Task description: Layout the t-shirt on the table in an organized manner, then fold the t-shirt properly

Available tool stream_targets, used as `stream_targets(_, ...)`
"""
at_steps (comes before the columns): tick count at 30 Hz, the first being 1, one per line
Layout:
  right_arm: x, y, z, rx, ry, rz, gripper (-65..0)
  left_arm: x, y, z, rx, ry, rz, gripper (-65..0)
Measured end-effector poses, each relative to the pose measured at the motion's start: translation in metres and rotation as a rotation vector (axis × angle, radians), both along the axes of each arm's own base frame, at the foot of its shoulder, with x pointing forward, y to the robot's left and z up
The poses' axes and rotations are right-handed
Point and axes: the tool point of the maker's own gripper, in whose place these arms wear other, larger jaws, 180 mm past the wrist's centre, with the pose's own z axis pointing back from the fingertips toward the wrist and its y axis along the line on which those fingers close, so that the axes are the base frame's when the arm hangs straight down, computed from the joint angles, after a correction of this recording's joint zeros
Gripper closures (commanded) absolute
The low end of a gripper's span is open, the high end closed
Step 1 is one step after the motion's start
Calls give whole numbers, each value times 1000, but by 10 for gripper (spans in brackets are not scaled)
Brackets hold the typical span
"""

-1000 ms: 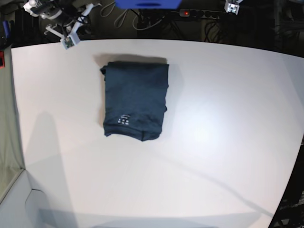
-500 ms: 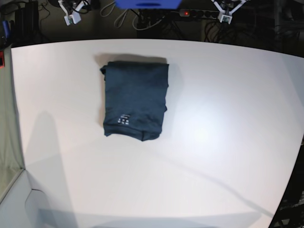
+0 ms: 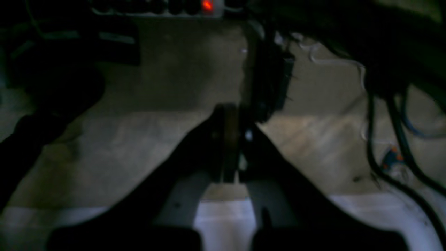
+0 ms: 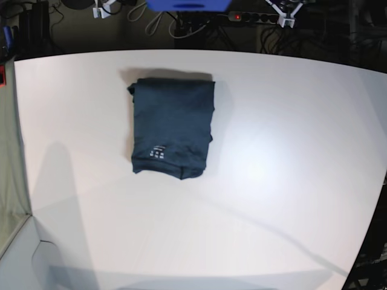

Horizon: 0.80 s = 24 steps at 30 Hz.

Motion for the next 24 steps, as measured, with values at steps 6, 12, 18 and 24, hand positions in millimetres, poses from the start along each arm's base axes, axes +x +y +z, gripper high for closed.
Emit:
stream_targets(6, 5, 30, -16, 27, -13, -64, -102, 22, 13, -7, 14, 4, 42, -1)
stream_targets(12, -15, -26, -44, -360, 70, -121, -102, 17, 17, -12, 52, 52, 80, -1)
stream_targets(18, -17, -38, -44, -614, 93, 1, -102, 11, 36, -13, 166, 72, 100, -1)
stream_targets(24, -3, -35, -42, -706, 87, -9, -102, 20, 47, -13, 222, 62, 114, -1)
